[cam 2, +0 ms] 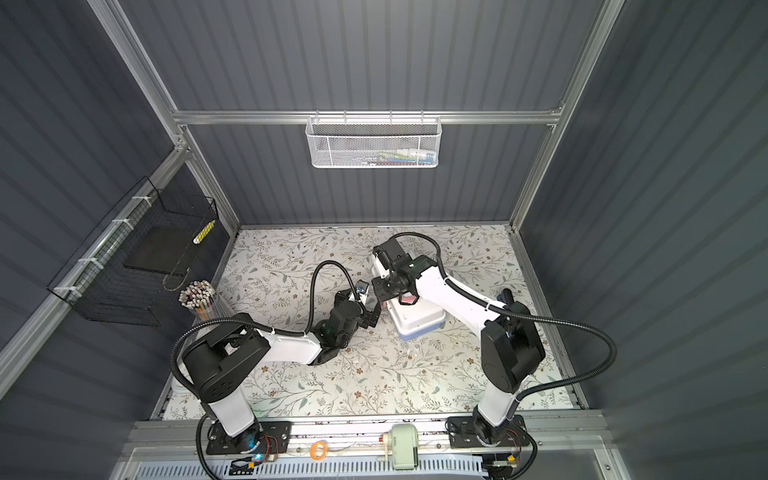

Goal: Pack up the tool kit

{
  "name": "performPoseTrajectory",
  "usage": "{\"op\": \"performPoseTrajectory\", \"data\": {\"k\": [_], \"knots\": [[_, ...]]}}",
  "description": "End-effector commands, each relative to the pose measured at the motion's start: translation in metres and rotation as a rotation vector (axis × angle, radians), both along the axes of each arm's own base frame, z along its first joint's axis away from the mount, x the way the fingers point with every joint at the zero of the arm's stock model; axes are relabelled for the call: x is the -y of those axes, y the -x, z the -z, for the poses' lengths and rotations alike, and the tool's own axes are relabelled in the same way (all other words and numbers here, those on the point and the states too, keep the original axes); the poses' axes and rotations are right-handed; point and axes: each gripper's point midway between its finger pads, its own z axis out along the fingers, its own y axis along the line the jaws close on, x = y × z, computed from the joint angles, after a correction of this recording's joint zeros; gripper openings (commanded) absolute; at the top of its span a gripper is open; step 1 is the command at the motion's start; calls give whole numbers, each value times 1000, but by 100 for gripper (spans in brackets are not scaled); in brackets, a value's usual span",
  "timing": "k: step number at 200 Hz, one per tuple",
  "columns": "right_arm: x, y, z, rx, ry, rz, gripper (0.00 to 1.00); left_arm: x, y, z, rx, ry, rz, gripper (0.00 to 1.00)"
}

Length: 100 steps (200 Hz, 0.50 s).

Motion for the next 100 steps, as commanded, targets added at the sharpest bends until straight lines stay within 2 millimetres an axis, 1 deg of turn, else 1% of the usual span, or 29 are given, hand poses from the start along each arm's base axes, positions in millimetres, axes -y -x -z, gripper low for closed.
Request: {"op": "performPoseTrajectory", "data": {"k": [1, 25, 58, 100], "knots": [[3, 1, 3, -17, 48, 18, 8, 4, -6, -14, 10, 54, -2, 98], [3, 0, 10, -26, 87, 18, 7, 5, -6, -14, 7, 62, -1, 98], [5, 0, 14, -23, 110, 26, 7, 5, -7, -11, 2, 64, -4, 98], [12, -1, 20, -26, 164, 41, 7, 7, -9, -11, 0, 68, -2, 98]]}}
